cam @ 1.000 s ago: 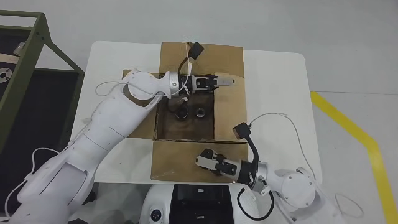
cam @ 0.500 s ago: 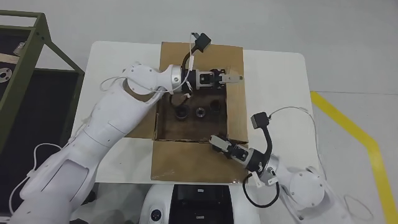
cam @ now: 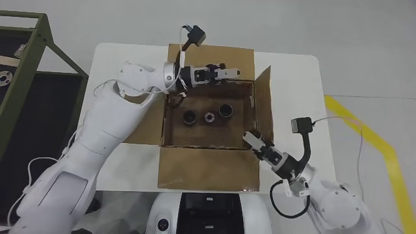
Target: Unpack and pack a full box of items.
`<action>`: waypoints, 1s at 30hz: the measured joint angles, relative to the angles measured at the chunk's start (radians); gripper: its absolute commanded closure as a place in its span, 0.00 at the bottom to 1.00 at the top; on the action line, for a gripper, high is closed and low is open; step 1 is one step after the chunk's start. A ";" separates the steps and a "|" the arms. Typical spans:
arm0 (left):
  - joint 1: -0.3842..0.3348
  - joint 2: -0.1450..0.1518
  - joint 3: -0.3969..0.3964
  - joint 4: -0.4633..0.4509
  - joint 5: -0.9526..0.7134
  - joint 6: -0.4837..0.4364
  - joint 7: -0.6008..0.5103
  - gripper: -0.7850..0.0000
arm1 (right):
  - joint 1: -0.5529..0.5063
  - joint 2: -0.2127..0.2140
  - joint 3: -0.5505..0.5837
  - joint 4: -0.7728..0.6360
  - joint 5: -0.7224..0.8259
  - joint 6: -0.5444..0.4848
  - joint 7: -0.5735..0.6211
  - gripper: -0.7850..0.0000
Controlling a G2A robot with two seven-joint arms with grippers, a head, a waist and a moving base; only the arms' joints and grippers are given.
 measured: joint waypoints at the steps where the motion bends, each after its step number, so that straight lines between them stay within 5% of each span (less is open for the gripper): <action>1: 0.010 0.004 -0.016 -0.009 0.002 0.002 -0.006 0.00 | -0.007 0.000 0.010 -0.003 0.000 -0.001 -0.009 0.00; 19: 0.192 0.067 -0.285 -0.086 -0.073 0.009 -0.128 0.00 | -0.075 0.004 0.201 0.051 0.109 -0.066 -0.089 0.00; 30: 0.259 0.096 -0.456 -0.089 -0.142 -0.007 -0.177 0.00 | -0.009 0.000 0.186 0.157 0.154 -0.027 -0.056 0.00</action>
